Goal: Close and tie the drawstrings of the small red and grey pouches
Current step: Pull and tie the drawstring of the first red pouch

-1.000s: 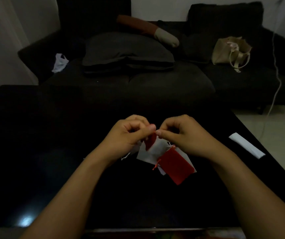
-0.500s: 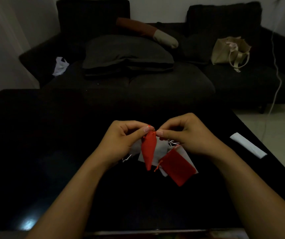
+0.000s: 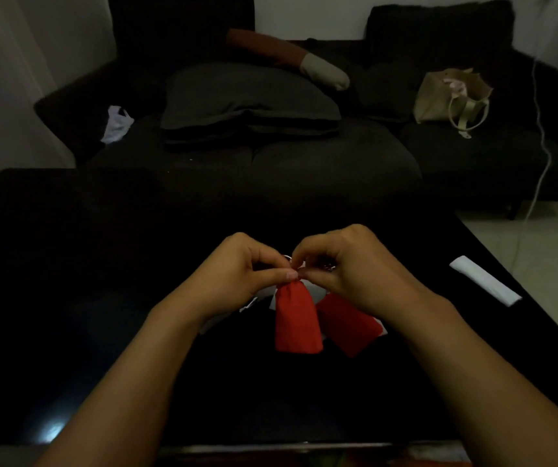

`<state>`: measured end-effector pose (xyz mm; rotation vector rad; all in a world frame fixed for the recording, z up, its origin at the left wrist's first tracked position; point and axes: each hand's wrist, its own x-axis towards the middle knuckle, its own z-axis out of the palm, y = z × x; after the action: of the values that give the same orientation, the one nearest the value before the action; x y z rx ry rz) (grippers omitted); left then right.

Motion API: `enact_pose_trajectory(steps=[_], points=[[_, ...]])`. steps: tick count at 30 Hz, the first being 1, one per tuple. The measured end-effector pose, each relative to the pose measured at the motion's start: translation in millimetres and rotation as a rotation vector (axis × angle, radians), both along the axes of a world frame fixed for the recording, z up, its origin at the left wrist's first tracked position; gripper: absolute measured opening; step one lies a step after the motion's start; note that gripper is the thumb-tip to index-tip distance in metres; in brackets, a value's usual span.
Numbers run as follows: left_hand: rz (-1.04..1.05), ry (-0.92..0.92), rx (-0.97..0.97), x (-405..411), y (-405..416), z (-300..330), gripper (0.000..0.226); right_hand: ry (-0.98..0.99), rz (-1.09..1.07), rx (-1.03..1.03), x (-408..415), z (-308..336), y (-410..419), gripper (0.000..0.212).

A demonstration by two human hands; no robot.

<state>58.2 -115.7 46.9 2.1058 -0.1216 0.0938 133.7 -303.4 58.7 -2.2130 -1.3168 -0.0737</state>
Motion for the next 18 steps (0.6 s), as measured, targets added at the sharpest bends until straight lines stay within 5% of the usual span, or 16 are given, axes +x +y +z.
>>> enact_pose_trajectory(steps=[9, 18], points=[[-0.035, 0.064, 0.031, -2, 4, -1, 0.012, 0.098, 0.072, -0.092, 3, -1, 1, 0.01], [0.085, 0.062, -0.533, -9, -13, 10, 0.018, 0.802, 0.146, 0.184, 2, 11, -8, 0.002]])
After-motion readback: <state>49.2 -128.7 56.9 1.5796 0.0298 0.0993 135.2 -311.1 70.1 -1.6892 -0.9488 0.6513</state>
